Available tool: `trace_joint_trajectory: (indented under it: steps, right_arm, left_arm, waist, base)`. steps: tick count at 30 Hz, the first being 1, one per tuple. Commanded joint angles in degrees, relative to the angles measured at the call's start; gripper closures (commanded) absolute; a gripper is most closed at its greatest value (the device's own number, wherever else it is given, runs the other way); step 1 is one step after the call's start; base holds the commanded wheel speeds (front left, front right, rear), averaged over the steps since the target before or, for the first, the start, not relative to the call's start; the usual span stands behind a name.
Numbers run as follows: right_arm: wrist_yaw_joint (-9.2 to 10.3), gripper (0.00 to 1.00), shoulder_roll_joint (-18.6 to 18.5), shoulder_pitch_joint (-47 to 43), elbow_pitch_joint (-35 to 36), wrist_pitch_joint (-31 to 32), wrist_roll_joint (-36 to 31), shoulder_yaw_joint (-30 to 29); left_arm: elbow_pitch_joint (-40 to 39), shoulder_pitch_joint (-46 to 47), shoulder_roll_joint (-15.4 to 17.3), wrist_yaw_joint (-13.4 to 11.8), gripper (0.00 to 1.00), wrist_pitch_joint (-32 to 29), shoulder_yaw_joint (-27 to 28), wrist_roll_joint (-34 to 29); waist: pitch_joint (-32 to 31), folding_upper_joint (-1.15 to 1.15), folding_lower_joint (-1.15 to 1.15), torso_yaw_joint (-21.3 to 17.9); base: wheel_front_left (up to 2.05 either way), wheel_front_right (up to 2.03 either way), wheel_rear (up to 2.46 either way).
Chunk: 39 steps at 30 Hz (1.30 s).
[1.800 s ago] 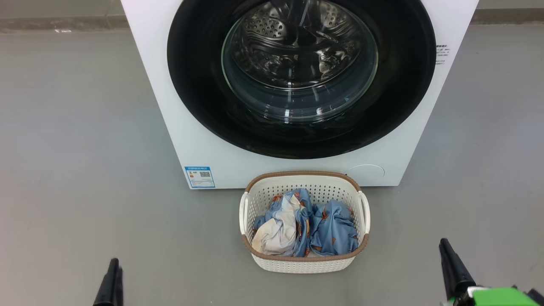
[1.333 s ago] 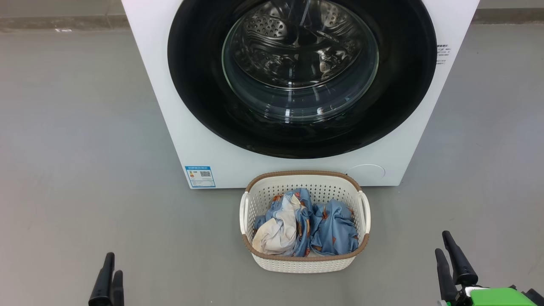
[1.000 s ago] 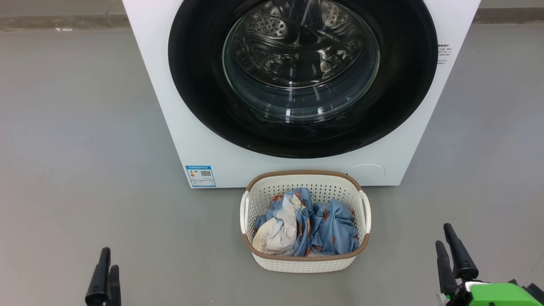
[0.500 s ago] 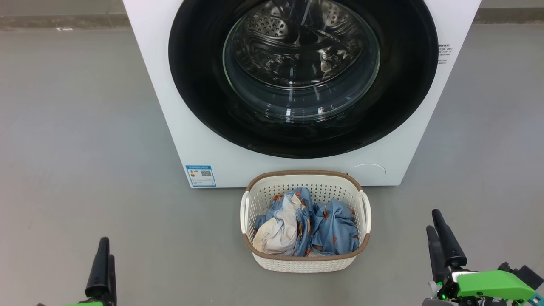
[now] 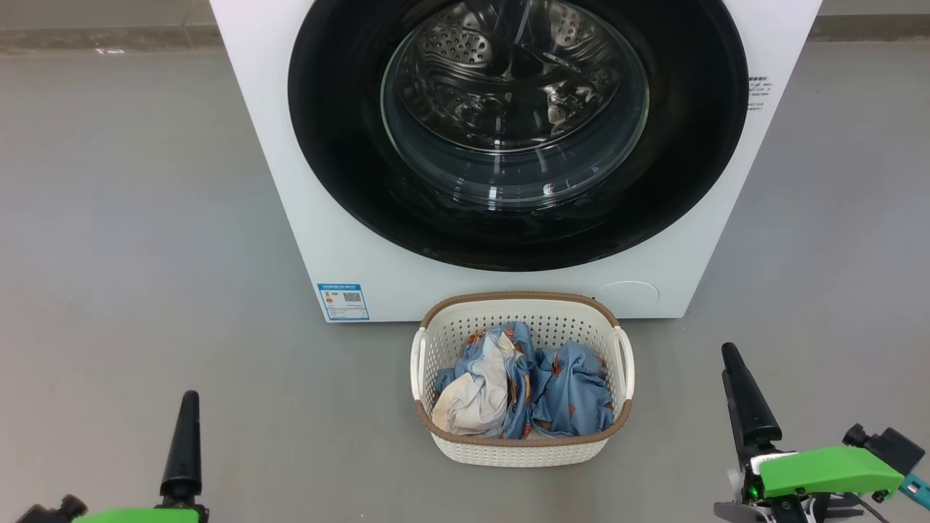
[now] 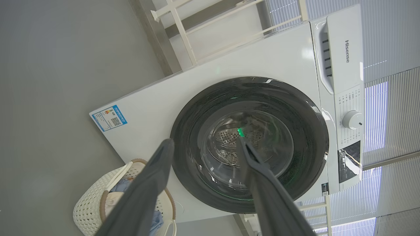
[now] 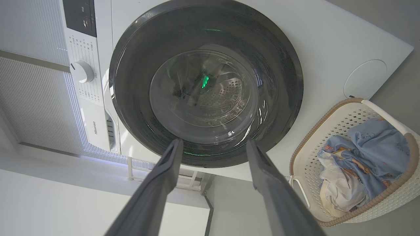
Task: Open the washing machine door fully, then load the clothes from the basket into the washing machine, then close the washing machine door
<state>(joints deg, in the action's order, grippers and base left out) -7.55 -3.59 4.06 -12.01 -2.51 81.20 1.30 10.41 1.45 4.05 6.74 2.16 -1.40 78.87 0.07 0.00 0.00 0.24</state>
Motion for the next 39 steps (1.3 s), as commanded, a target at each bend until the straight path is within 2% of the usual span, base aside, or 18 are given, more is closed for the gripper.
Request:
trace_joint_trajectory:
  steps: [1,7,24,39]
  right_arm:
    - [0.03,0.0,-0.6,3.1,1.7,-0.6,-1.8,1.2]
    - [0.03,0.0,-0.7,3.8,1.4,-1.6,-8.1,2.2]
    - [0.04,0.0,-1.9,5.7,0.8,-4.6,-25.8,5.3]
    - [0.05,0.0,-1.9,6.6,-2.0,-7.0,-41.2,6.4]
  left_arm:
    - [-2.1,2.6,1.7,0.3,0.0,0.7,0.6,-1.8]
    - [-2.8,2.7,2.4,0.4,0.0,1.7,-0.1,-6.9]
    - [-3.9,2.8,4.7,0.5,0.0,4.8,-2.4,-27.5]
    - [-1.9,2.6,4.4,0.6,0.0,7.2,-2.9,-42.5]
  waist:
    - [0.0,0.0,0.0,0.0]
    - [0.0,0.0,0.0,0.0]
    - [0.0,0.0,0.0,0.1]
    - [-0.8,0.0,0.0,0.1]
  base:
    - [0.0,0.0,0.0]
    - [0.0,0.0,0.0]
    - [0.0,0.0,0.0]
    - [0.0,0.0,0.0]
